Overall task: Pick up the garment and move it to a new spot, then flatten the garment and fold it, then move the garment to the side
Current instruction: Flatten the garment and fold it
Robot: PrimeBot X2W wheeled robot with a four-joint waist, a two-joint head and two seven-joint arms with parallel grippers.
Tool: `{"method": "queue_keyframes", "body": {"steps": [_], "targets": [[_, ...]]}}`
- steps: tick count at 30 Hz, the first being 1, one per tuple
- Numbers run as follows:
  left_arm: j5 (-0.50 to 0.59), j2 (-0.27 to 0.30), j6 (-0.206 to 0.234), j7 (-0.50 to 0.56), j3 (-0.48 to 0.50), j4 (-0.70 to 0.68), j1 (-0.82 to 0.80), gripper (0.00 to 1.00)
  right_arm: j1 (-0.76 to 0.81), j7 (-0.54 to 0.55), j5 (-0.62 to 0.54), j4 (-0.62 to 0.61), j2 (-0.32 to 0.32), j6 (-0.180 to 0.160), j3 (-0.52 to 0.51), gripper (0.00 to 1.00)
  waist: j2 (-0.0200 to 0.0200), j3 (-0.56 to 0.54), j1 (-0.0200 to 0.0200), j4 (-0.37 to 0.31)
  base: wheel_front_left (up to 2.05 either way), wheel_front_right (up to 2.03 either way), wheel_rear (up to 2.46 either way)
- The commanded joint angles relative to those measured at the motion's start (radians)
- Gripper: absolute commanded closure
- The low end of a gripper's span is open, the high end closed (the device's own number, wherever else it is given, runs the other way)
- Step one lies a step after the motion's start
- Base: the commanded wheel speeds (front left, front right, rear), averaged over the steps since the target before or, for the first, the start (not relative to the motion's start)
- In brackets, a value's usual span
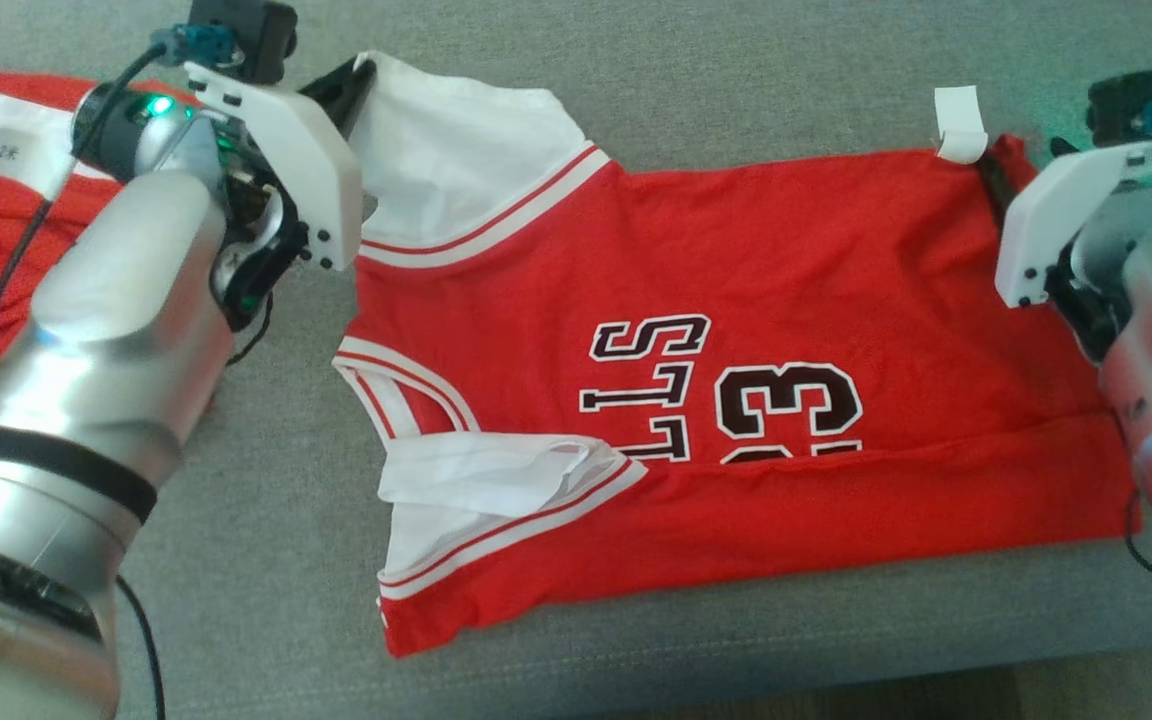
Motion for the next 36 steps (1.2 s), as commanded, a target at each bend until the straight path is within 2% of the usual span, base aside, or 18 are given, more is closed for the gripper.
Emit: {"method": "queue_keyframes", "body": {"steps": [1,8,16,24,29,36], "targets": [[-0.011,0.028,0.002,-0.012,0.030,-0.011,-0.063,1.00,-0.021,0.005,0.012,-0.013,0.007,-0.001,0.029,1.00,0.0000,0.002,0.0000,0.002,0.00,0.00,0.00],[-0.011,0.032,0.014,-0.043,0.034,0.011,-0.076,1.00,-0.037,-0.028,0.047,-0.004,-0.022,-0.001,0.056,1.00,0.0000,0.009,0.0000,-0.003,0.00,0.00,0.00],[0.003,0.029,0.052,-0.127,0.048,0.039,-0.115,1.00,-0.089,-0.174,0.032,0.009,-0.025,-0.001,0.032,1.00,0.0000,0.023,0.0000,-0.015,0.00,0.00,0.00],[0.020,0.005,0.092,-0.223,0.060,0.089,-0.178,1.00,-0.162,-0.337,-0.023,0.052,-0.012,-0.001,-0.036,1.00,0.0000,0.042,0.0000,-0.026,0.00,0.00,0.00],[0.016,-0.019,0.083,-0.247,0.058,0.133,-0.186,1.00,-0.170,-0.379,-0.050,0.080,0.021,-0.001,-0.057,1.00,0.0000,0.035,0.0000,-0.031,0.00,0.00,0.00],[0.014,-0.030,0.051,-0.269,0.044,0.158,-0.156,1.00,-0.138,-0.406,-0.036,0.084,0.033,-0.001,-0.071,1.00,0.0000,-0.004,0.0000,-0.024,0.00,0.00,0.00]]}}
